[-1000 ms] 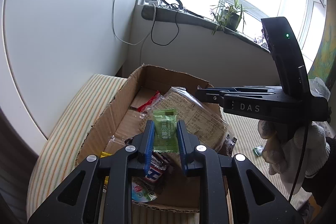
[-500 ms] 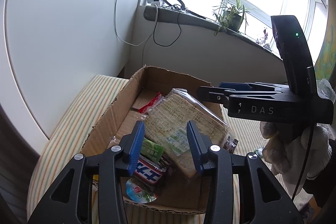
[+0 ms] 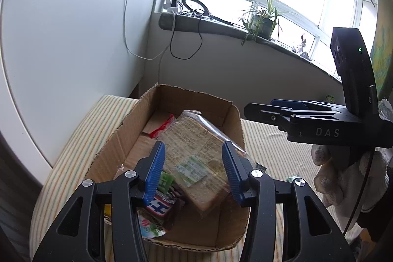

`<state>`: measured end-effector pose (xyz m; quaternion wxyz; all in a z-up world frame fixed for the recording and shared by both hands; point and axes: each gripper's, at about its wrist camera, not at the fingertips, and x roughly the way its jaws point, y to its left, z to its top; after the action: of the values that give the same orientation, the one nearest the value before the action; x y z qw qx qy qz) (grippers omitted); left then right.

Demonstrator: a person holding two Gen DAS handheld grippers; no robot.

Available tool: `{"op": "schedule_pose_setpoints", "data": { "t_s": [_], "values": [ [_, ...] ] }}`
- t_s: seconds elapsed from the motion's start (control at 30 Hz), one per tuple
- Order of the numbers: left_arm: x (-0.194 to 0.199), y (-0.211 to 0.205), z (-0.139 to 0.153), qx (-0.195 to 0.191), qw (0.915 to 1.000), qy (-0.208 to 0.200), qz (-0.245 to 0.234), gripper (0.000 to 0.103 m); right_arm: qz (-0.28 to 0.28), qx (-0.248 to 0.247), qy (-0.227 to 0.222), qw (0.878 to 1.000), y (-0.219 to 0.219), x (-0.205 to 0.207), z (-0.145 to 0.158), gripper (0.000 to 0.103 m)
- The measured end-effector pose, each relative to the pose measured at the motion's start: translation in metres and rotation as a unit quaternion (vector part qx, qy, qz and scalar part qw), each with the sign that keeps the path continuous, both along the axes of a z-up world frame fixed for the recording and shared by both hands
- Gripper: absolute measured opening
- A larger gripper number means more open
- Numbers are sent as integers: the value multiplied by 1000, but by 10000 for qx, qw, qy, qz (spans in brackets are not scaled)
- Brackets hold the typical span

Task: Organize snacks
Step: 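Move both open tools back to the black wrapper and mint packet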

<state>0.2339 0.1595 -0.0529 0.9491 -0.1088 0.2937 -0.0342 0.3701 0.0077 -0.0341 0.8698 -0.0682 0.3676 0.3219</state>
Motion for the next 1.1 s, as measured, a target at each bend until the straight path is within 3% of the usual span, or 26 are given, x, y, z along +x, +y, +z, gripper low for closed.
{"op": "schedule_pose_setpoints", "data": {
  "t_s": [0.23,0.43,0.8,0.9,1.1],
  "values": [
    [4,-24,5,15,9997,-30,-256,47,-349,-19,47,9994,-56,-10,-5,82],
    [9,-51,6,21,9982,-6,-606,47,-384,-202,251,9987,-94,-15,-27,82],
    [25,-112,-13,241,9909,340,-1279,47,560,-774,333,9949,-126,-29,-64,81],
    [33,-126,-24,274,9881,547,-1412,47,799,-950,404,9914,-129,-29,-76,71],
    [47,-147,-42,473,9842,837,-1484,47,1232,-1063,489,9855,-129,-25,-90,63]
  ]
}}
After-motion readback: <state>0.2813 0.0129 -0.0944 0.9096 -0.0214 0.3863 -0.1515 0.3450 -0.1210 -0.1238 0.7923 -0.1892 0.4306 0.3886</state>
